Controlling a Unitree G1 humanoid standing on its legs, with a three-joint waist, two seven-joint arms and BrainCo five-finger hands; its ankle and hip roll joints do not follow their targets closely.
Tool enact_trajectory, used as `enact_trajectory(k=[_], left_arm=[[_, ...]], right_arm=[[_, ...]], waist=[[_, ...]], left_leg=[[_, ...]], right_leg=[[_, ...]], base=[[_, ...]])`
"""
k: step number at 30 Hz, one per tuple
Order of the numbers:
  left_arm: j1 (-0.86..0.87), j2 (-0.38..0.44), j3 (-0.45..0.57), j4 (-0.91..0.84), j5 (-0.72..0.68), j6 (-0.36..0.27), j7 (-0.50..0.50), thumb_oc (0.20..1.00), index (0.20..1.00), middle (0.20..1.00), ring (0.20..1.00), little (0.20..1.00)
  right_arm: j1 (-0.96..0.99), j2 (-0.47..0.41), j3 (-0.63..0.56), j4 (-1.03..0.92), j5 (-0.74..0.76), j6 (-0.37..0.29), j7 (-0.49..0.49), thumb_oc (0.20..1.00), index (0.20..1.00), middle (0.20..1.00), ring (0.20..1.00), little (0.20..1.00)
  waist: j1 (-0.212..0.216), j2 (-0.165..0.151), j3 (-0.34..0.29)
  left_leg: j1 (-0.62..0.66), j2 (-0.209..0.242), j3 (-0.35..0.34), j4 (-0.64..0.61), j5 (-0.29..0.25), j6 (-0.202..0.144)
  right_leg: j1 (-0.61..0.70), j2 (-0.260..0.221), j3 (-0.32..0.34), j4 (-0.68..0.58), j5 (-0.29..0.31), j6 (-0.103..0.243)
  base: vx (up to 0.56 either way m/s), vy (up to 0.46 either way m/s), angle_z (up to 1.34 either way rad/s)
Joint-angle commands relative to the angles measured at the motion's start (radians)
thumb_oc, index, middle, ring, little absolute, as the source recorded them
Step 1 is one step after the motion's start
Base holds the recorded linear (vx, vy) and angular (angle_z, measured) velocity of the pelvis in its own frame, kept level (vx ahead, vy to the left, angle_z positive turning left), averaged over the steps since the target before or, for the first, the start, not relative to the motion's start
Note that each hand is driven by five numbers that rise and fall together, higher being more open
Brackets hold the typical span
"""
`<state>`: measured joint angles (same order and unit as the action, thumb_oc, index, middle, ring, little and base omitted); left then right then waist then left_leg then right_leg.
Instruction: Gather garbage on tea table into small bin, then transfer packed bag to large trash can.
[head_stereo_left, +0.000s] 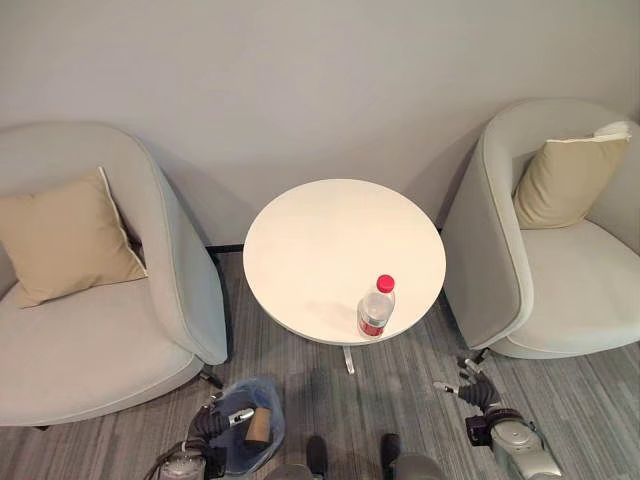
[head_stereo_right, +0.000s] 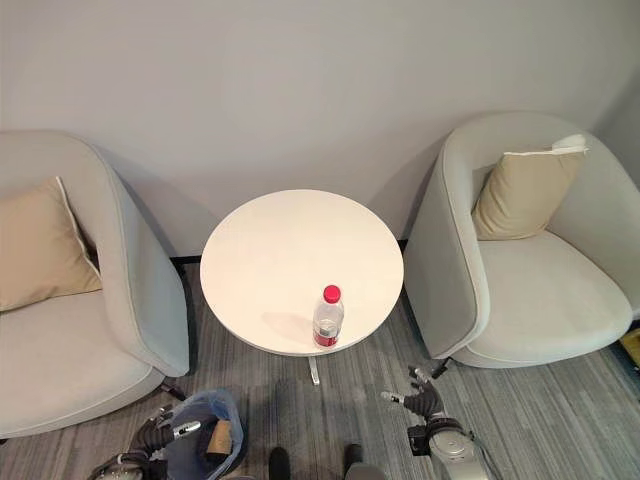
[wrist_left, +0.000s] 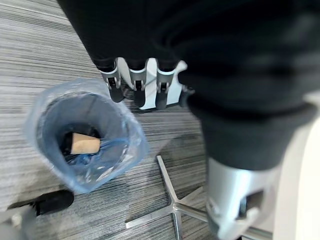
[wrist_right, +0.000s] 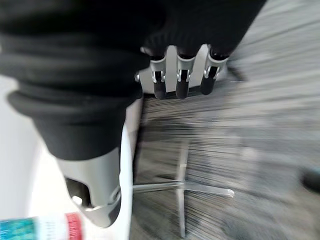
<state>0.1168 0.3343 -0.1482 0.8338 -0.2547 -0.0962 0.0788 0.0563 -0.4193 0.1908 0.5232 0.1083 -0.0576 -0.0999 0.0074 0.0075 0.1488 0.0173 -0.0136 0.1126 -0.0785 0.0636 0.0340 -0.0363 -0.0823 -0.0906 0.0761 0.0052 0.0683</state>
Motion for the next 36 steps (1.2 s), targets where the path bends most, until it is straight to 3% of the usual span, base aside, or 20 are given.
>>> enact_trajectory(k=[1, 6, 11, 19, 27, 33, 34, 35, 36], left_arm=[[-0.067, 0.011, 0.022, -0.01, 0.033, -0.034, 0.004, 1.0, 1.0, 1.0, 1.0, 1.0], [-0.067, 0.002, 0.008, -0.016, 0.048, -0.039, 0.001, 1.0, 1.0, 1.0, 1.0, 1.0], [-0.065, -0.008, -0.017, -0.015, 0.058, -0.042, -0.005, 1.0, 1.0, 1.0, 1.0, 1.0], [-0.058, -0.024, -0.045, -0.002, 0.065, -0.042, -0.007, 1.0, 1.0, 1.0, 1.0, 1.0], [-0.037, -0.016, -0.052, 0.007, 0.08, -0.037, -0.008, 1.0, 1.0, 1.0, 1.0, 1.0], [-0.028, -0.002, -0.059, 0.002, 0.074, -0.037, -0.01, 1.0, 1.0, 1.0, 1.0, 1.0], [-0.026, 0.001, -0.059, 0.0, 0.074, -0.036, -0.01, 1.0, 1.0, 1.0, 1.0, 1.0], [-0.025, 0.002, -0.06, 0.001, 0.073, -0.036, -0.009, 1.0, 1.0, 1.0, 1.0, 1.0], [-0.025, 0.003, -0.059, 0.003, 0.071, -0.036, -0.009, 1.0, 1.0, 1.0, 1.0, 1.0]], right_arm=[[-0.058, -0.054, 0.021, -0.07, -0.083, -0.054, -0.008, 1.0, 1.0, 1.0, 1.0, 1.0], [-0.083, -0.129, 0.075, -0.203, -0.209, -0.062, 0.013, 1.0, 1.0, 1.0, 1.0, 1.0], [-0.152, -0.144, 0.153, -0.247, -0.238, -0.076, 0.036, 1.0, 1.0, 1.0, 1.0, 1.0], [-0.261, -0.102, 0.264, -0.239, -0.264, -0.08, 0.042, 1.0, 1.0, 1.0, 1.0, 1.0], [-0.286, -0.061, 0.271, -0.18, -0.261, -0.06, 0.013, 1.0, 1.0, 1.0, 1.0, 1.0], [-0.344, -0.016, 0.279, -0.09, -0.234, -0.041, -0.021, 1.0, 1.0, 1.0, 1.0, 1.0], [-0.353, -0.011, 0.278, -0.08, -0.232, -0.04, -0.028, 0.824, 0.824, 0.824, 0.824, 0.824], [-0.363, -0.004, 0.274, -0.068, -0.229, -0.038, -0.037, 0.438, 0.438, 0.438, 0.438, 0.438], [-0.37, 0.0, 0.267, -0.056, -0.223, -0.037, -0.047, 0.2, 0.2, 0.2, 0.2, 0.2]], waist=[[-0.009, -0.021, 0.03], [-0.006, -0.003, 0.026], [0.003, 0.006, 0.015], [0.029, 0.009, 0.004], [0.062, 0.009, 0.002], [0.109, 0.015, 0.005], [0.114, 0.015, 0.005], [0.118, 0.016, 0.006], [0.123, 0.016, 0.007]], left_leg=[[-0.02, 0.051, 0.009, 0.083, -0.055, -0.09], [-0.01, 0.05, -0.016, 0.068, -0.04, -0.1], [0.004, 0.048, -0.029, 0.046, -0.031, -0.101], [0.027, 0.04, -0.045, 0.007, -0.021, -0.101], [0.014, 0.03, -0.073, -0.006, -0.015, -0.102], [-0.017, 0.012, -0.119, -0.009, -0.006, -0.107], [-0.02, 0.011, -0.122, -0.009, -0.006, -0.107], [-0.022, 0.009, -0.124, -0.009, -0.005, -0.107], [-0.023, 0.008, -0.128, -0.009, -0.005, -0.106]], right_leg=[[0.114, 0.008, -0.021, -0.033, -0.114, 0.02], [0.143, 0.017, -0.046, -0.046, -0.133, 0.007], [0.164, 0.022, -0.062, -0.064, -0.138, 0.006], [0.193, 0.024, -0.088, -0.094, -0.136, 0.01], [0.199, 0.018, -0.132, -0.113, -0.132, 0.014], [0.196, 0.014, -0.181, -0.132, -0.129, 0.015], [0.196, 0.013, -0.185, -0.133, -0.129, 0.016], [0.196, 0.013, -0.188, -0.135, -0.129, 0.016], [0.196, 0.013, -0.189, -0.135, -0.129, 0.016]], base=[[0.02, -0.079, 0.2], [0.02, -0.058, 0.21], [0.03, -0.012, 0.11], [0.03, 0.015, 0.12], [0.03, 0.031, 0.16], [0.02, 0.034, 0.32], [0.02, 0.035, 0.33], [0.02, 0.024, 0.25], [0.02, 0.024, 0.24]])
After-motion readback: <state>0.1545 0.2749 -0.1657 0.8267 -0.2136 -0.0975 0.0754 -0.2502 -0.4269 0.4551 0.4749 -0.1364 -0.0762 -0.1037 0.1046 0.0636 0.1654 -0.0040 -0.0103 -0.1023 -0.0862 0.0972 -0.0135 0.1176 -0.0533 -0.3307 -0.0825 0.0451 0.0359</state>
